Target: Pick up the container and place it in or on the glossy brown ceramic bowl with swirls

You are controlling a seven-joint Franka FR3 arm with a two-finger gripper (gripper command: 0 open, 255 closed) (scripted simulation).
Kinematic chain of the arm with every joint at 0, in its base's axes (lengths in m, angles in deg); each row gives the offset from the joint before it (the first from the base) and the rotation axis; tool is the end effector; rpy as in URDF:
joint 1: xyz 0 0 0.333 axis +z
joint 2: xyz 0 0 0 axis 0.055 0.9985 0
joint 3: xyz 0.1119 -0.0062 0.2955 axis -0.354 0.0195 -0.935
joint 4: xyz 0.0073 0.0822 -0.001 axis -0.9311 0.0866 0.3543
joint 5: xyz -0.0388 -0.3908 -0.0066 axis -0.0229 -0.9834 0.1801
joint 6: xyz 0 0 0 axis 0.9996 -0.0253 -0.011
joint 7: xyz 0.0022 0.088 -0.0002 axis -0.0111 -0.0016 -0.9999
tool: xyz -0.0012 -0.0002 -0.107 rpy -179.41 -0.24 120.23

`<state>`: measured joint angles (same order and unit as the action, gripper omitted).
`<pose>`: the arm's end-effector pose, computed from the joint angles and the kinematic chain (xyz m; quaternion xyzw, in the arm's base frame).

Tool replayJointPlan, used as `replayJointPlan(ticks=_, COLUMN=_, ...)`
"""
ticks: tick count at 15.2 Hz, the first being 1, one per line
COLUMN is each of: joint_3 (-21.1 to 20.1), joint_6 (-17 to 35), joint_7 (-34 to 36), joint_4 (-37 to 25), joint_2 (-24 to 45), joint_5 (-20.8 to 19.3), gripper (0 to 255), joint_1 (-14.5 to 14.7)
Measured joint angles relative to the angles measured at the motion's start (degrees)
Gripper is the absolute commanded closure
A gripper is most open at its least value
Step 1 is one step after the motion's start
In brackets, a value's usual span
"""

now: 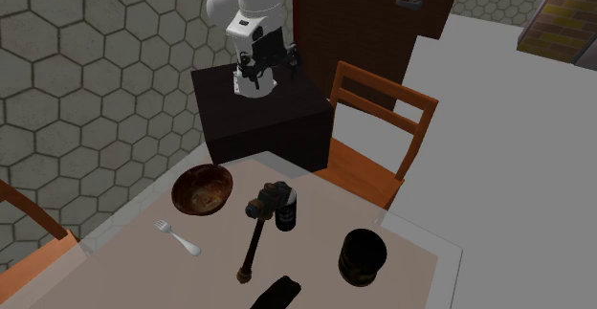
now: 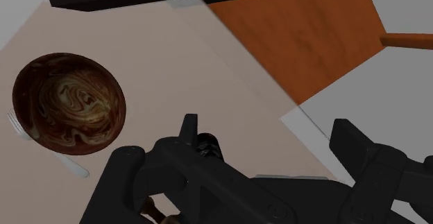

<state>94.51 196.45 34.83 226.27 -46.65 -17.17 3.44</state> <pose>0.3872 -0.0388 0.4144 -0.9941 0.0890 0.0355 0.0508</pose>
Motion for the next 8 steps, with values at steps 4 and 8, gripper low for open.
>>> replayJointPlan(ticks=4, joint_3=0.8, joint_6=9.1, joint_7=-1.1, joint_4=-0.3, joint_2=8.3, joint_5=1.3, gripper=0, joint_1=0.4)
replayJointPlan(ticks=8, joint_3=1.8, joint_6=17.2, joint_7=-3.2, joint_4=-2.2, joint_2=17.3, joint_5=3.4, gripper=0, joint_1=0.7)
